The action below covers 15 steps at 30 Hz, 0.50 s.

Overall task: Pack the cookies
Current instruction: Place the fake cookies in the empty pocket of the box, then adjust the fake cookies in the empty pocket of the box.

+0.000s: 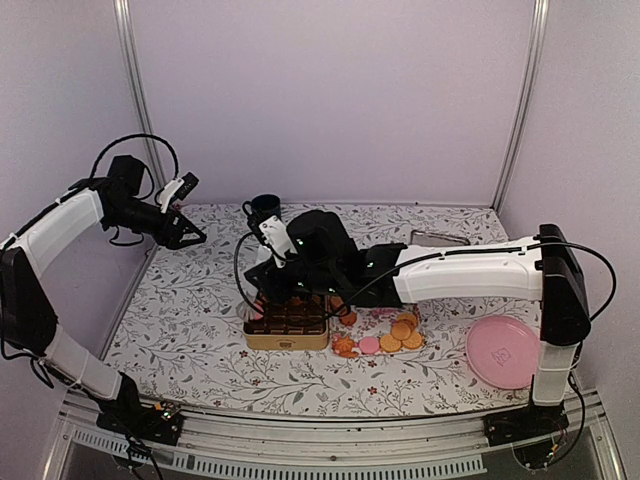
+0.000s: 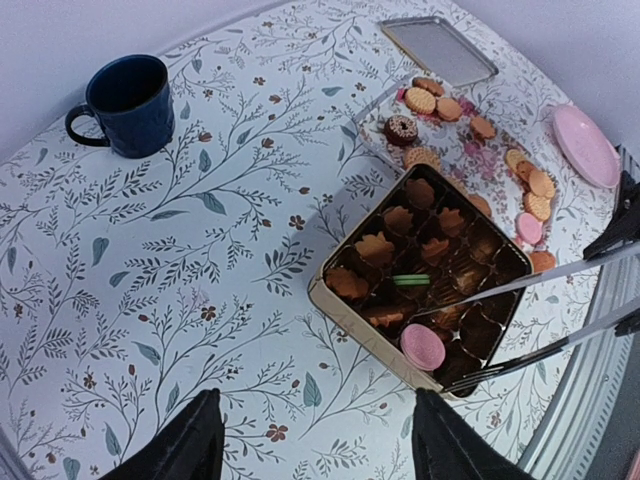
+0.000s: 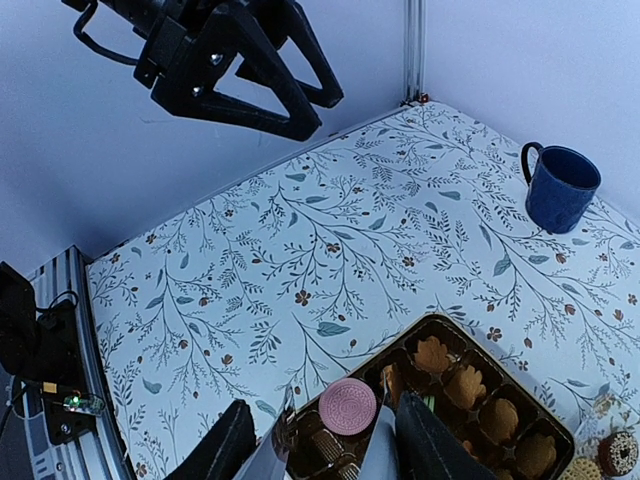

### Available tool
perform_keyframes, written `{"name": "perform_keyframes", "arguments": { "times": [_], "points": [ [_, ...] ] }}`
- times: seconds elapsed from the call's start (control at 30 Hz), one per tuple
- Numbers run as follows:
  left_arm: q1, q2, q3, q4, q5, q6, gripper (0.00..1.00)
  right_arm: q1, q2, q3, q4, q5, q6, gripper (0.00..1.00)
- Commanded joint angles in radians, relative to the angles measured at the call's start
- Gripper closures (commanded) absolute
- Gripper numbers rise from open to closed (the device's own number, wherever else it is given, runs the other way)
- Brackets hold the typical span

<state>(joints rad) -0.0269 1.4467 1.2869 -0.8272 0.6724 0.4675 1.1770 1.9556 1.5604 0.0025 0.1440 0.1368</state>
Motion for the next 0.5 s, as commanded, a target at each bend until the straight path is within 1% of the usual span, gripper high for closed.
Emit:
{"name": "perform_keyframes", "arguments": {
  "times": [0.0,0.13,0.3,0.47],
  "points": [
    [0.010,-0.027,-0.009,0.013,0.014,0.010,0.35,0.004,0.000,0.029,0.050,0.023,-0.007,0.52],
    [0.010,-0.029,-0.008,0.013,0.016,0.008,0.35,0.004,-0.021,0.026,0.055,0.037,-0.013,0.54],
    [0.010,-0.029,-0.003,0.011,0.023,0.004,0.35,0.003,-0.029,0.026,0.057,0.063,-0.027,0.61],
    [0.010,-0.030,-0.001,0.010,0.021,0.006,0.35,0.002,-0.025,0.026,0.052,0.086,-0.055,0.61]
  ]
}}
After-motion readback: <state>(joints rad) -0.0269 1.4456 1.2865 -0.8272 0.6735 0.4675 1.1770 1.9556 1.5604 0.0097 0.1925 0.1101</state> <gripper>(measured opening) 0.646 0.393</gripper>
